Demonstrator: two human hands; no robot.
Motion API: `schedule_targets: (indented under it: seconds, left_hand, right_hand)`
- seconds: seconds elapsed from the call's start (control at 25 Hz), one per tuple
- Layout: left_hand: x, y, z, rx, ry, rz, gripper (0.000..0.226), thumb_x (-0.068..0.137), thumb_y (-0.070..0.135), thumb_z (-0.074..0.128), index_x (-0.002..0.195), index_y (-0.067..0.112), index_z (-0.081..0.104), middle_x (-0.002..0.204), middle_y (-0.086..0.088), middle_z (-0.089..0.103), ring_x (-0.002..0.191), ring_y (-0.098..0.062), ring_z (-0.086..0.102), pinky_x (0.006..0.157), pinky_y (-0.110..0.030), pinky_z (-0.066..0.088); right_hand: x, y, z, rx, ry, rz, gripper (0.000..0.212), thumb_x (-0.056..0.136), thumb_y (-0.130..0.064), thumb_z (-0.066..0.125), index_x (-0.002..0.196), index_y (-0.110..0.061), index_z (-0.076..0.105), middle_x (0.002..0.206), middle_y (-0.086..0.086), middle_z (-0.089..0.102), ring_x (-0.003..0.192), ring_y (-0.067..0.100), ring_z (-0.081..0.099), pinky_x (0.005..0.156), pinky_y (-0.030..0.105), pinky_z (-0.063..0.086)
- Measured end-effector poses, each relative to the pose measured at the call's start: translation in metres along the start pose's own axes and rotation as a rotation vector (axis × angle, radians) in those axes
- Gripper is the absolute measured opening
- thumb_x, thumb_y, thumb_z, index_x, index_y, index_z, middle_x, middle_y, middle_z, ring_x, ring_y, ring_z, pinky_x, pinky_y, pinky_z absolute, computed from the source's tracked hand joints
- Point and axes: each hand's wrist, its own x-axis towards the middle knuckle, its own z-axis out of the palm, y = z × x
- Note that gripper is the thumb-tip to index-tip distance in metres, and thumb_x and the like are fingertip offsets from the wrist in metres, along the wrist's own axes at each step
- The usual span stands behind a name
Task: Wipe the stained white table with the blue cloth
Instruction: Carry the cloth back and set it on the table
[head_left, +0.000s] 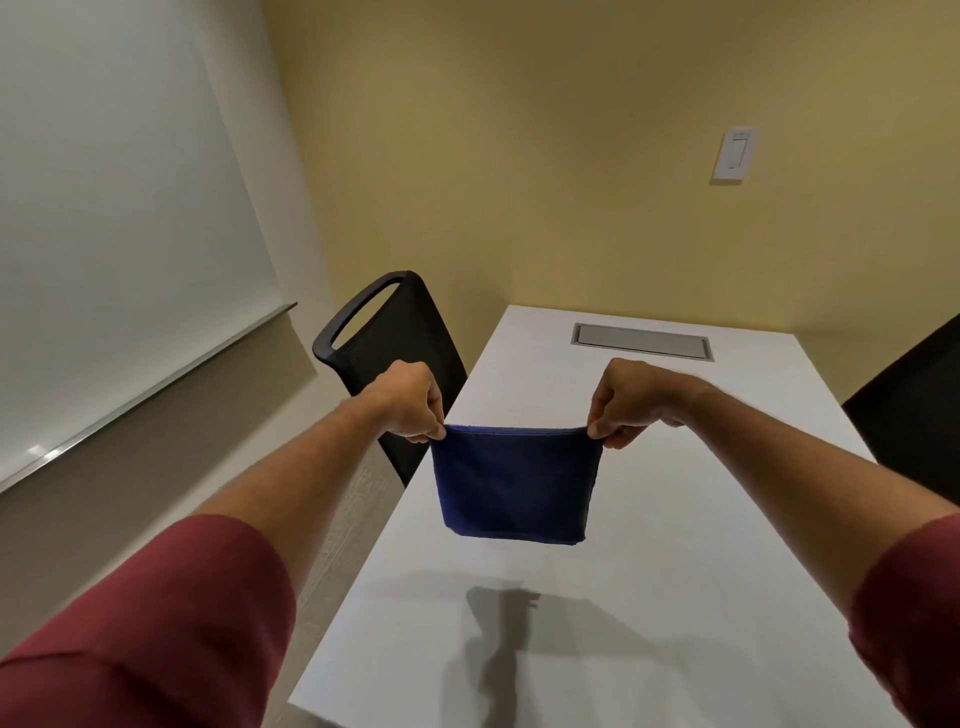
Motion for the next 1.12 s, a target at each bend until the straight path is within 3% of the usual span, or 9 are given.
schedule_targets:
  seconds: [0.24, 0.44, 0.6, 0.72, 0.88, 1.12]
  left_hand:
    - [0.065, -0.024, 0.01, 0.03, -0.03, -0.013, 0.015, 0.085, 0.012, 0.074, 0.072, 0.018, 0.069, 0.082, -0.003, 0.071, 0.076, -0.015, 0.071, 0.066, -0.023, 0.058]
    - [0.117, -0.044, 0.014, 0.041, -0.044, 0.0, 0.016, 0.084, 0.012, 0.074, 0.071, 0.019, 0.068, 0.078, 0.0, 0.069, 0.076, -0.015, 0.069, 0.066, -0.024, 0.058]
    - [0.157, -0.056, 0.023, 0.06, -0.022, 0.037, 0.011, 0.085, 0.013, 0.073, 0.077, 0.019, 0.069, 0.08, 0.0, 0.067, 0.078, -0.016, 0.066, 0.063, -0.023, 0.053]
    - [0.179, -0.063, 0.03, 0.019, 0.08, 0.06, 0.01, 0.087, 0.011, 0.07, 0.08, 0.019, 0.069, 0.08, 0.001, 0.066, 0.075, -0.014, 0.063, 0.061, -0.023, 0.049]
    - [0.197, -0.075, 0.045, 0.001, 0.2, 0.092, 0.008, 0.09, 0.013, 0.066, 0.089, 0.015, 0.074, 0.08, 0.0, 0.067, 0.075, -0.016, 0.063, 0.066, -0.029, 0.053]
    - [0.179, -0.125, 0.128, 0.152, 0.089, 0.13, 0.006, 0.088, 0.017, 0.067, 0.086, 0.019, 0.072, 0.076, 0.001, 0.066, 0.067, -0.014, 0.061, 0.062, -0.03, 0.053]
  right_hand:
    - [0.064, 0.003, 0.006, 0.009, -0.06, 0.047, 0.004, 0.082, 0.001, 0.075, 0.083, -0.002, 0.078, 0.079, 0.013, 0.076, 0.067, 0.019, 0.075, 0.062, 0.026, 0.062]
    - [0.108, 0.005, 0.012, 0.023, -0.012, 0.101, 0.005, 0.082, 0.001, 0.075, 0.085, -0.001, 0.078, 0.082, 0.013, 0.077, 0.071, 0.021, 0.076, 0.063, 0.025, 0.062]
    - [0.135, 0.006, 0.026, -0.076, 0.11, 0.123, 0.009, 0.081, -0.003, 0.07, 0.078, -0.008, 0.077, 0.075, 0.009, 0.076, 0.07, 0.018, 0.072, 0.068, 0.027, 0.059]
    - [0.15, 0.008, 0.035, -0.067, 0.265, 0.122, 0.012, 0.082, -0.005, 0.067, 0.08, -0.01, 0.078, 0.066, -0.001, 0.069, 0.078, 0.022, 0.07, 0.07, 0.031, 0.056]
    - [0.161, 0.015, 0.052, 0.015, 0.397, 0.146, 0.016, 0.085, -0.007, 0.065, 0.088, -0.011, 0.08, 0.081, 0.005, 0.073, 0.082, 0.023, 0.066, 0.071, 0.03, 0.051]
    - [0.156, 0.047, 0.131, -0.041, 0.224, 0.233, 0.015, 0.084, -0.008, 0.066, 0.089, -0.01, 0.08, 0.086, 0.008, 0.076, 0.082, 0.024, 0.067, 0.068, 0.029, 0.05]
